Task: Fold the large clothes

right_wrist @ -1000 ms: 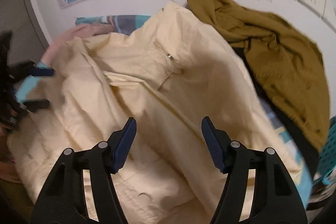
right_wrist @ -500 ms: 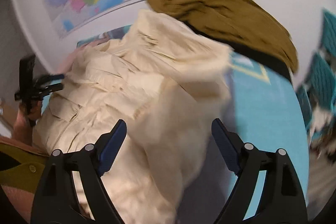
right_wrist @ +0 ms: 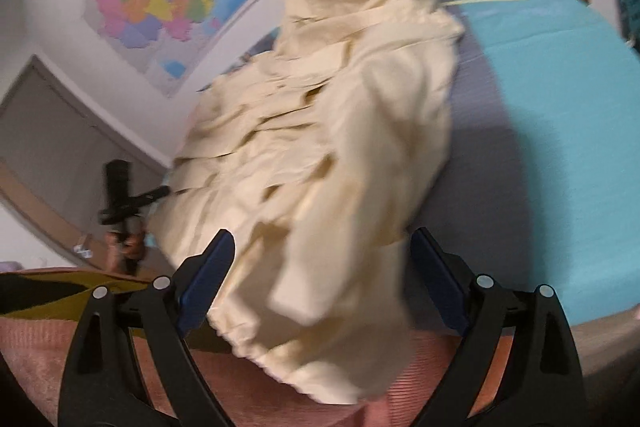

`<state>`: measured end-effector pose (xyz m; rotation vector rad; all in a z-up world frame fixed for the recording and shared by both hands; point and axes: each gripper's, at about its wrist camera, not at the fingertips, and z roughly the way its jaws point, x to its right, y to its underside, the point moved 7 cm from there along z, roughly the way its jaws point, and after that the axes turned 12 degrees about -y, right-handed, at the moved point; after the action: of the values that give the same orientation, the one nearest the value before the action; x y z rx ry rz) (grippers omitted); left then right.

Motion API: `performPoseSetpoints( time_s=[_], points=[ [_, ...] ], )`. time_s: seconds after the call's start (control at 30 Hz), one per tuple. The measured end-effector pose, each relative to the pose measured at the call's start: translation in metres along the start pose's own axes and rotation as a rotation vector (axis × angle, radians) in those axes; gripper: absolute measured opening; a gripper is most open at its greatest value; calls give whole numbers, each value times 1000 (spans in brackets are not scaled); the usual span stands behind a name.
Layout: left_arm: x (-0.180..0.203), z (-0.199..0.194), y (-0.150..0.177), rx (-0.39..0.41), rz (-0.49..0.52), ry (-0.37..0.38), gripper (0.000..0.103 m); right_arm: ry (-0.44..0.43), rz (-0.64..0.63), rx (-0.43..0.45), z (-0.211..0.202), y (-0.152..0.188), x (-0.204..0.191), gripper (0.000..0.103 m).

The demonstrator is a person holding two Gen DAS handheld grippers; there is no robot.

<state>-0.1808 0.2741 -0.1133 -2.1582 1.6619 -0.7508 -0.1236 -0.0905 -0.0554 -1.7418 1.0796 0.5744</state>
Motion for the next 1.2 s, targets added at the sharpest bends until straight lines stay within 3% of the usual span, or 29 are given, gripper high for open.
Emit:
performPoseSetpoints(
  time_s=[0.13,0.2,0.3,0.43,0.47,0.57,0.63,0.67,0.73,0.77,0.83,0.87,0.93,1.0,1.03,1.07,1.13,1.2],
  points=[
    [19,3,11,-9,39,32,96,-30,-17,-16,14,1,-8,87],
    [30,3,15,-17,47,72,96,-39,-20,-17,16,1,-10,77],
    [44,2,20,-20,62,115,92,-77,-13,-14,16,4,-11,71],
    [44,4,18,-23,22,68,42,-151,22,41,5,1,-14,32],
    [41,3,16,-26,-3,69,35,-163,27,55,1,-2,-15,21],
    [36,-12,6,0,-51,101,29,-219,-13,122,-16,-15,-33,18],
    [36,-21,2,24,-44,95,30,-200,-23,103,-13,-16,-34,23],
    [37,-20,3,21,-20,77,36,-194,-21,79,-9,-13,-33,30],
    [38,-12,7,-17,-14,85,51,-160,-17,17,2,-2,-24,46],
    [37,-4,11,-44,-12,83,56,-152,-8,1,6,3,-20,59],
    [35,5,16,-62,-11,81,63,-135,21,-11,9,13,-10,62],
    [36,4,16,-52,-7,96,72,-131,31,-12,10,16,-7,64],
    [40,6,16,-51,-8,132,78,-141,36,2,10,20,-6,64],
    [44,7,13,-47,-2,90,68,-129,14,19,9,15,-10,38],
    [45,8,12,-55,1,75,55,-126,13,35,4,11,-11,35],
    [44,8,9,-68,-8,56,55,-119,13,54,-1,6,-12,22],
    [39,4,3,-50,-23,5,55,-105,-26,103,-16,-6,-18,18],
    [39,-1,2,-31,-1,4,59,-107,-45,97,-16,-7,-21,18]
  ],
)
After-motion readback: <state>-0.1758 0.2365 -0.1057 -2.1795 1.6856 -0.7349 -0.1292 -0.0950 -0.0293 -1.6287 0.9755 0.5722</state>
